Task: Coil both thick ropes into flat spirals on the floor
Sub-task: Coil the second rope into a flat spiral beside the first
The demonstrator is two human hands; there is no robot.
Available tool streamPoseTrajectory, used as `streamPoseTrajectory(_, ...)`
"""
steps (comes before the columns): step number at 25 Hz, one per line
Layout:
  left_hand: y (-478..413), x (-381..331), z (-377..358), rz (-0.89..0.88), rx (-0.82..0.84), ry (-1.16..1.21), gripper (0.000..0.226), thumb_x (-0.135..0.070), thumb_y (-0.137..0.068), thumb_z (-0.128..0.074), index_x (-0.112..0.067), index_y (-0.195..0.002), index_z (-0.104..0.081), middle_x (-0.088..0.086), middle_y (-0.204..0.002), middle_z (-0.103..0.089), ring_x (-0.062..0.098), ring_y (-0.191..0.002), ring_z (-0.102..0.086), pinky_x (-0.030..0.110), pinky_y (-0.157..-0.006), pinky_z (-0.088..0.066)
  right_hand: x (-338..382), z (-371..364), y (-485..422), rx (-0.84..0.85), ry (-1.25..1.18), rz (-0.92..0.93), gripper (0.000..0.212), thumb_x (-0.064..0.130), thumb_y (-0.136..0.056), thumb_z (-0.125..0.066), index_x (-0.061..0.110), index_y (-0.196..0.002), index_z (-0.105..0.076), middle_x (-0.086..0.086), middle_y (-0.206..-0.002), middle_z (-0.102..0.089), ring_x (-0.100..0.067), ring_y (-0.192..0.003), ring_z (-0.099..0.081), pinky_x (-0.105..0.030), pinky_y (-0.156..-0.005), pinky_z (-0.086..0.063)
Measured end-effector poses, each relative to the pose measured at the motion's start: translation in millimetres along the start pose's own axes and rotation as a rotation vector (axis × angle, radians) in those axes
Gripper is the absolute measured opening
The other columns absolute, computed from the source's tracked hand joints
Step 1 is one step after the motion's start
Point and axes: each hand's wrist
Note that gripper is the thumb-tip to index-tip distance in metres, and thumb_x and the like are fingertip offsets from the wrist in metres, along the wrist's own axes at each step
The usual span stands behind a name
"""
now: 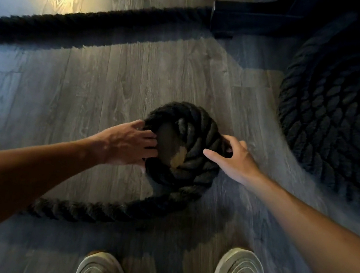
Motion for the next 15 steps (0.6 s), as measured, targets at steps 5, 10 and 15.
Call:
streamPoseTrajectory(5,-21,-44,5,0.317,0.015,0.085,0.055,-0.07,-0.088,-0.046,-0.02,-0.088,-0.066,0.003,-0.077,-0.067,0.03,-0.074,-0.066,0.039,-0.07,-0.042,-4,-19,7,-0.177,-0.06,0.006,0.056,0.063,-0.081,-0.065,0.028,-0.123,-0.056,-0.002,-0.117,-0.046,-0.016,-0.11,-0.055,-0.025,-0.085,-0.038)
streamPoseTrajectory(10,-66,-108,22,0.743,0.153,0.375,0.057,-0.078,-0.089,-0.037,-0.025,-0.09,-0.057,-0.001,-0.084,-0.073,0.023,-0.085,-0.071,0.038,-0.076,-0.04,7,-42,9,-0.131,-0.031,-0.019,0.086,0.073,-0.07,-0.067,0.03,-0.14,-0.04,-0.006,-0.133,-0.041,-0.024,-0.123,-0.047,-0.032,-0.093,-0.04)
streamPoseTrajectory(15,-55,-114,22,0.777,0.159,0.481,0.054,-0.081,-0.088,-0.037,-0.028,-0.083,-0.048,-0.005,-0.084,-0.069,0.02,-0.088,-0.067,0.037,-0.073,-0.033,10,-48,5,-0.165,0.133,-0.065,0.108,0.084,-0.061,-0.061,0.03,-0.149,-0.028,-0.01,-0.145,-0.035,-0.033,-0.132,-0.042,-0.046,-0.103,-0.043)
Point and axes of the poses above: each hand's wrist, its own y-axis away from the middle knuckle, its own z-axis out of the back of the hand, x = y × z
